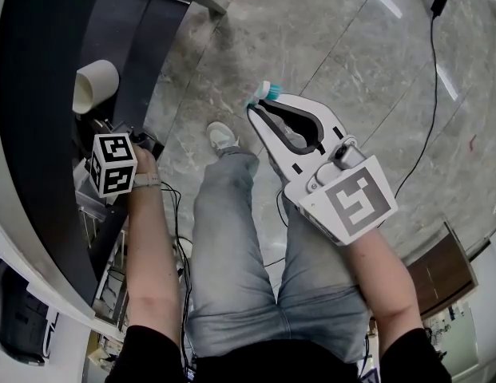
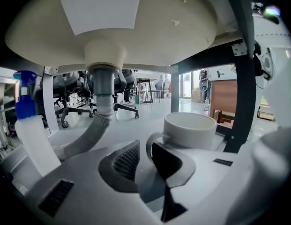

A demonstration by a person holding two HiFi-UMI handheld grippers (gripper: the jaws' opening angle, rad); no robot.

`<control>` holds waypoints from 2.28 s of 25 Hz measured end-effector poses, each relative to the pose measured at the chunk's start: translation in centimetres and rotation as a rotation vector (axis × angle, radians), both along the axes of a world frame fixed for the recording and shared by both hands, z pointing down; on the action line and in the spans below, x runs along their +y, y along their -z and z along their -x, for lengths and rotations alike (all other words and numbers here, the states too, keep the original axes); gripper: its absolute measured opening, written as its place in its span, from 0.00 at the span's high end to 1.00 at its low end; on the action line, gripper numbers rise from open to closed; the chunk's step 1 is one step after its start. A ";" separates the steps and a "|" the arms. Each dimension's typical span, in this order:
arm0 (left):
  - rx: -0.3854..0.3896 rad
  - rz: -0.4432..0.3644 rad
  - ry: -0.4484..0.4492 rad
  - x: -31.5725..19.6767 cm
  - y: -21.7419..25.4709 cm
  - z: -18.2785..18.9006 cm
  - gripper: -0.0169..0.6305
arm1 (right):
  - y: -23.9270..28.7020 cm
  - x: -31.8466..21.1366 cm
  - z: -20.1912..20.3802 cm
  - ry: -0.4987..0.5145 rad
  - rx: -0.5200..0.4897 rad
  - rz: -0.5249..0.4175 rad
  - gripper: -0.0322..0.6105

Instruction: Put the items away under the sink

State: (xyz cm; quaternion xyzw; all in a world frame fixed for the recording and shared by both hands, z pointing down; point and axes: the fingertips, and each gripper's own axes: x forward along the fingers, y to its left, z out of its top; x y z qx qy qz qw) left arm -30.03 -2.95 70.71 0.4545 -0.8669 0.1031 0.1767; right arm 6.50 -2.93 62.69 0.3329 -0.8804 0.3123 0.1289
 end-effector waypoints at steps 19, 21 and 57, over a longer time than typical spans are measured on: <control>0.022 0.230 -0.379 4.8 2.6 -10.3 0.89 | 1.8 3.5 1.6 0.178 0.108 -0.164 0.86; 0.010 0.254 -0.484 5.2 3.8 -12.4 0.91 | 2.1 3.9 1.6 0.168 0.105 -0.170 0.86; 0.305 0.530 -0.835 14.8 12.2 -16.1 0.94 | 2.6 2.4 19.5 0.534 0.122 -0.930 0.86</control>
